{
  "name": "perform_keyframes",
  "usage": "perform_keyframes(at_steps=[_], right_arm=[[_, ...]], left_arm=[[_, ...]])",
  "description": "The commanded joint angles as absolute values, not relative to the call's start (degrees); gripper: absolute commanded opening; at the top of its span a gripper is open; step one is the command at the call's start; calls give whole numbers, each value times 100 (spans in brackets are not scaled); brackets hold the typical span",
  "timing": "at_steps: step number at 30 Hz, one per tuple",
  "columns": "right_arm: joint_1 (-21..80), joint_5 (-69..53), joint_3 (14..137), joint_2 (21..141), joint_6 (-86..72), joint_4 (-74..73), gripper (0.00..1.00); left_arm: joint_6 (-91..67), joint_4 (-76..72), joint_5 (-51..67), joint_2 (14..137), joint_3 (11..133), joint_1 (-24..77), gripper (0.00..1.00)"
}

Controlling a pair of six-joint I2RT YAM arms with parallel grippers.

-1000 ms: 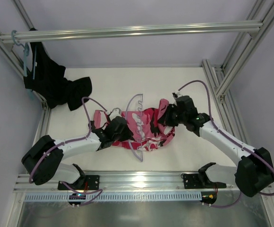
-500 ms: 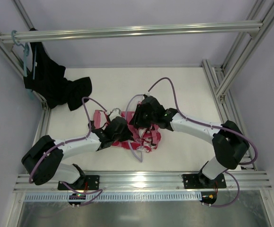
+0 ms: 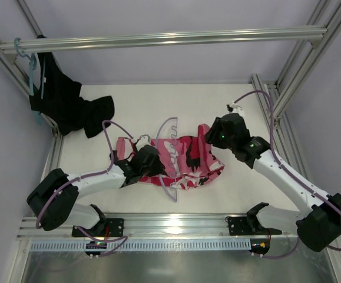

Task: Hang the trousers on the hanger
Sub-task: Place trousers on hanger

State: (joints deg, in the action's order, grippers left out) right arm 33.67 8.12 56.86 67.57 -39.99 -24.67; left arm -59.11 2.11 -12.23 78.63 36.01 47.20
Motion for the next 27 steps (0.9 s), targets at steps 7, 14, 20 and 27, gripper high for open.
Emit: perform_keyframes(at_steps=[7, 14, 20, 27], right_arm=[[1442, 79, 3832, 5926, -3182, -2505, 66], [643, -692, 3728, 5555, -3146, -2980, 83], [114, -2021, 2418, 5564, -3725, -2022, 92], [-219, -2364, 1811, 5695, -3744, -1451, 78]], left_arm=[[-5766, 307, -1441, 7805, 3911, 4746, 0], [-5783, 282, -1415, 7928, 3920, 4746, 0], [-5766, 202, -1397, 8007, 3876, 4746, 0], [-5739, 325, -1494, 8016, 3920, 4746, 0]])
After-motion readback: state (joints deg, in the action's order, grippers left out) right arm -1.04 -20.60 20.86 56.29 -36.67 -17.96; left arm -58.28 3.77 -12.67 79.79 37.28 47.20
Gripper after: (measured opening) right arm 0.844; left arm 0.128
